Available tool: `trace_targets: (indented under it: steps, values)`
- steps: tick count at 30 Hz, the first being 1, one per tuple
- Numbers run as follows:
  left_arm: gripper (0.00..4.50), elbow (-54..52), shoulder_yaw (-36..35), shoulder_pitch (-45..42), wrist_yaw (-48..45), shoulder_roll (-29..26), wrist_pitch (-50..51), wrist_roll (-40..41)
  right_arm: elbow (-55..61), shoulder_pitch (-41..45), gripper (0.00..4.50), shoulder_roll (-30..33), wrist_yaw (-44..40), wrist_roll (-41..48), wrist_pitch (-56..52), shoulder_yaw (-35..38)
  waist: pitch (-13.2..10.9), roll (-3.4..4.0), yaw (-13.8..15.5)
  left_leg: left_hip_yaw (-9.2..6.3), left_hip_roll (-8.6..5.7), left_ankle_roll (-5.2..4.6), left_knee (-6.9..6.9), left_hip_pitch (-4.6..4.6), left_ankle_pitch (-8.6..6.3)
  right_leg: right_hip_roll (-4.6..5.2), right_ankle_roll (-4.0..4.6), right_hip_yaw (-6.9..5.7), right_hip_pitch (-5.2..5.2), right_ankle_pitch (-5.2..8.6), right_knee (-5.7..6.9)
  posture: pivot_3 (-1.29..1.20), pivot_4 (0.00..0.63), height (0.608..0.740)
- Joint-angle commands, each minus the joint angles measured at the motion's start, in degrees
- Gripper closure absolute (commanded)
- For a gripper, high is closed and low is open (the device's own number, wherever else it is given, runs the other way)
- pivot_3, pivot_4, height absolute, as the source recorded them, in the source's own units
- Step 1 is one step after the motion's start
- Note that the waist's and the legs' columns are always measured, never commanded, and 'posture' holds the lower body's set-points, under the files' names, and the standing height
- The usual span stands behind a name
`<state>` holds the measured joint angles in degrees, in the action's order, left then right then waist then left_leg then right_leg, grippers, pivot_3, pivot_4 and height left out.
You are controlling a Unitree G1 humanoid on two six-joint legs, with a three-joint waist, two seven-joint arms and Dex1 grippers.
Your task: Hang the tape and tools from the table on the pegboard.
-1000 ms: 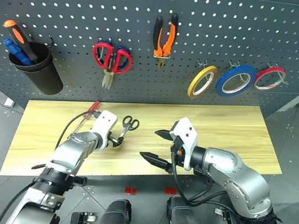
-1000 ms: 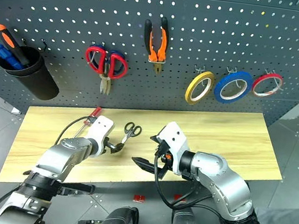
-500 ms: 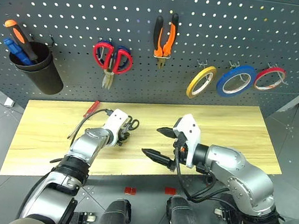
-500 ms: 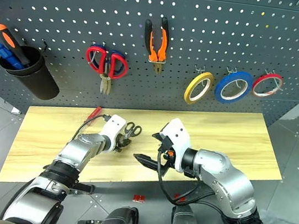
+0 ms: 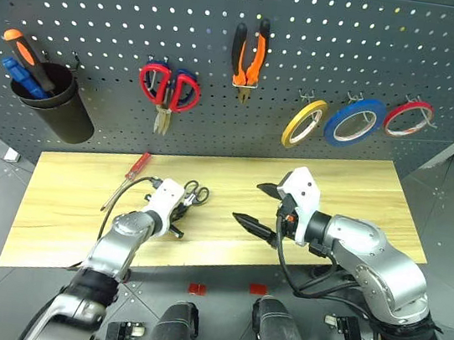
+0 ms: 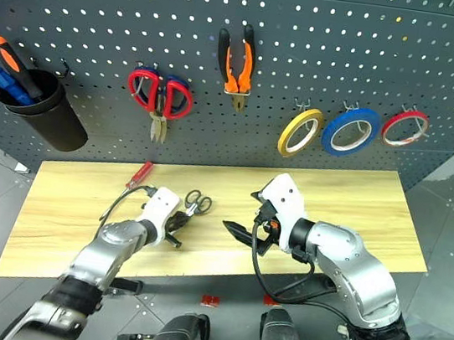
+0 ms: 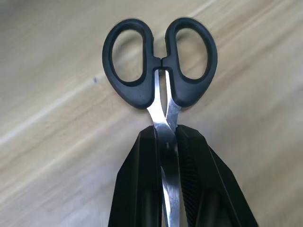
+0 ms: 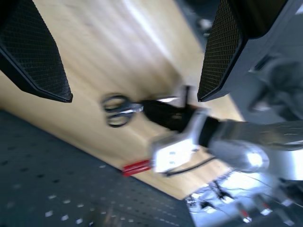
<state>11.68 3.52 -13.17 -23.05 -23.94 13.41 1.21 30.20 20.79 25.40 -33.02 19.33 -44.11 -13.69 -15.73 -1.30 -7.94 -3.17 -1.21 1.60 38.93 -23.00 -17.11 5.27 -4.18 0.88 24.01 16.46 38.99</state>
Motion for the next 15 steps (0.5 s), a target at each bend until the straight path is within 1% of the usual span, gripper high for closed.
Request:
trace_targets:
  steps: [1,4,6,8,11,15]
  values:
    - [4.30,-15.99,-5.68,4.16,3.86,0.27,-8.08,0.53,3.91,-0.67,0.00,0.67,-0.11,-3.39,8.88,-0.49,-0.01,-0.02,0.06,0.00,0.00,-0.01,0.00,0.00,0.00,0.01,0.00,0.00,-0.01,0.00,0.00,-0.23,0.290,0.740]
    - [4.30,-25.25,-6.70,8.28,5.95,0.64,-10.00,-1.42,3.48,-1.28,0.00,-0.01,-0.21,-3.80,12.26,-0.29,-0.01,-0.02,0.16,0.01,-0.03,-0.02,0.00,0.02,-0.01,0.04,0.00,-0.01,-0.07,0.00,-0.04,-0.22,0.280,0.740]
    - [4.30,-32.24,-7.96,11.29,7.84,1.97,-10.11,-1.38,2.93,-0.79,0.00,-1.71,-0.51,-1.21,11.69,0.64,0.00,-0.03,0.13,0.03,-0.05,-0.02,-0.01,0.05,-0.02,0.03,0.00,0.00,-0.12,0.00,-0.04,-0.20,0.273,0.740]
    - [4.30,-37.53,-8.97,13.64,9.45,2.80,-9.97,-2.26,2.13,0.20,0.00,-2.41,-0.91,-1.38,13.56,0.98,0.00,-0.03,0.05,0.05,-0.04,-0.03,-0.02,0.04,-0.02,0.02,0.00,0.03,-0.10,0.00,-0.04,-0.19,0.265,0.740]
    - [4.30,-42.64,-9.99,14.94,10.99,3.72,-8.92,-3.05,0.30,1.25,0.00,-2.69,-2.05,-1.56,15.77,1.46,0.00,-0.03,0.18,0.01,-0.01,-0.03,-0.02,0.04,-0.02,-0.03,0.00,-0.03,-0.10,0.00,-0.01,-0.17,0.253,0.740]
    - [4.30,-46.76,-10.44,14.53,12.36,4.30,-7.40,-4.42,-2.04,2.20,0.00,-3.15,-3.09,-1.89,18.06,1.31,0.03,-0.08,0.56,0.02,-0.04,-0.04,-0.02,0.04,-0.02,-0.04,0.00,-0.04,-0.13,0.00,-0.03,-0.15,0.243,0.740]
